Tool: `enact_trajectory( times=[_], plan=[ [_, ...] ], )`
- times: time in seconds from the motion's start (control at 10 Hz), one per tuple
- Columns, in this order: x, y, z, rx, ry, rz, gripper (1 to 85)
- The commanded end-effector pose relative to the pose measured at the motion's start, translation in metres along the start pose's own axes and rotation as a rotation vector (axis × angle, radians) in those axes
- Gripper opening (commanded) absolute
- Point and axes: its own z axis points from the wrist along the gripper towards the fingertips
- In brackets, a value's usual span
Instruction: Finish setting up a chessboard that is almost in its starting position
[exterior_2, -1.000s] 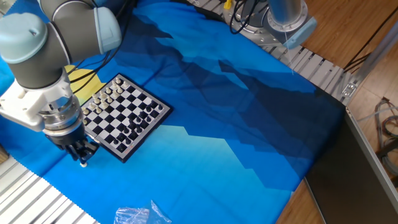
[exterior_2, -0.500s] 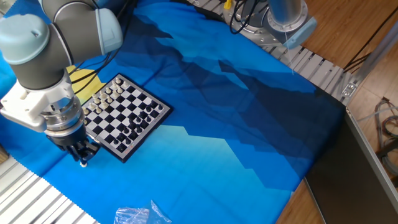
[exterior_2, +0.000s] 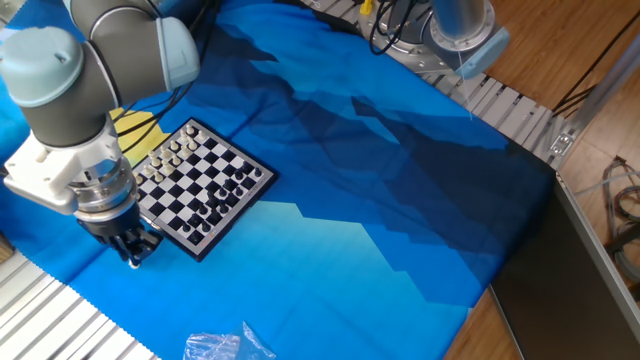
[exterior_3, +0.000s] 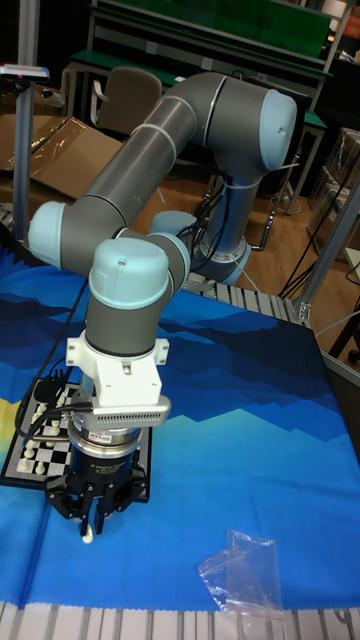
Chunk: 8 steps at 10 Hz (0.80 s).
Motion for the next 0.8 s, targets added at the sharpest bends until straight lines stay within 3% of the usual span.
enact_trajectory(
  times=[0.0, 0.4, 0.7],
  plan=[
    [-0.0013, 0.0005, 0.0014, -0.010, -0.007, 0.009, 23.7],
    [0.0020, -0.0049, 0.0022, 0.005, 0.002, 0.024, 15.3],
    [0.0032, -0.0057, 0.0015, 0.009, 0.006, 0.022, 13.7]
  ],
)
